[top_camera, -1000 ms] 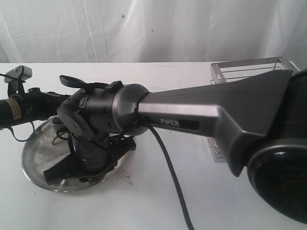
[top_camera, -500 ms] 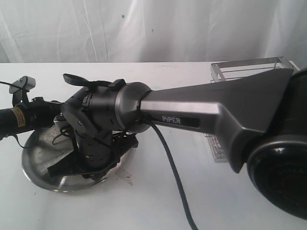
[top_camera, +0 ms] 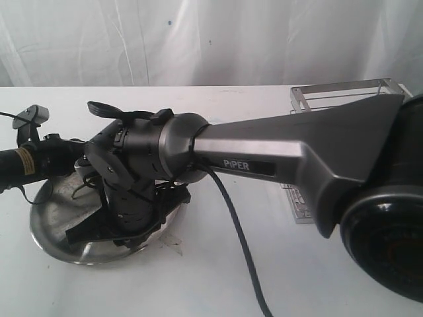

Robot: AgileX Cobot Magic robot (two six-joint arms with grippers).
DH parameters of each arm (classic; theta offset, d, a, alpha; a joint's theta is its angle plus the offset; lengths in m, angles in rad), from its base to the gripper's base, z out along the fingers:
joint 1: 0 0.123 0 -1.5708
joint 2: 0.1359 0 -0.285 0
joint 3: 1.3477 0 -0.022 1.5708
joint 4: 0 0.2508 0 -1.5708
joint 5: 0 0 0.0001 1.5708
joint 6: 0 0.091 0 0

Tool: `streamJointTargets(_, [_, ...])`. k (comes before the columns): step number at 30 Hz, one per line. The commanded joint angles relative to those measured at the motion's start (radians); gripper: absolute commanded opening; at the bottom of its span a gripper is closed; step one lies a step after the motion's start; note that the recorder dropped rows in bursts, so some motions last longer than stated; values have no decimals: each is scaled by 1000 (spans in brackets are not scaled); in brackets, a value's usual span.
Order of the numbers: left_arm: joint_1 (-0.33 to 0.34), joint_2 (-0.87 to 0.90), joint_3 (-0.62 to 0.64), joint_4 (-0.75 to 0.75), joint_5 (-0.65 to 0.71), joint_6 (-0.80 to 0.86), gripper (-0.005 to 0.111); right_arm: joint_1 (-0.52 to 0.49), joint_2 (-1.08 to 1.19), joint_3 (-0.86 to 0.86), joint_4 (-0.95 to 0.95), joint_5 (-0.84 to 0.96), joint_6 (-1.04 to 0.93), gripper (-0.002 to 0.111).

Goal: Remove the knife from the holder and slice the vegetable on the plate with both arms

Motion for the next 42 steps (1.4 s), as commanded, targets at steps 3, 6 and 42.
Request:
streamJointTargets(3, [1,15,-4,3,48,-4,0,-7,-5,-7,-13,-12,-9,0])
streamJointTargets(6, [1,45,-4,9,56,-4,0,-7,-5,-7,-13,-12,-9,0])
streamJointTargets(42, [5,110,-4,-24,-141,12,0,-7,-5,-7,-16,20,-35,0])
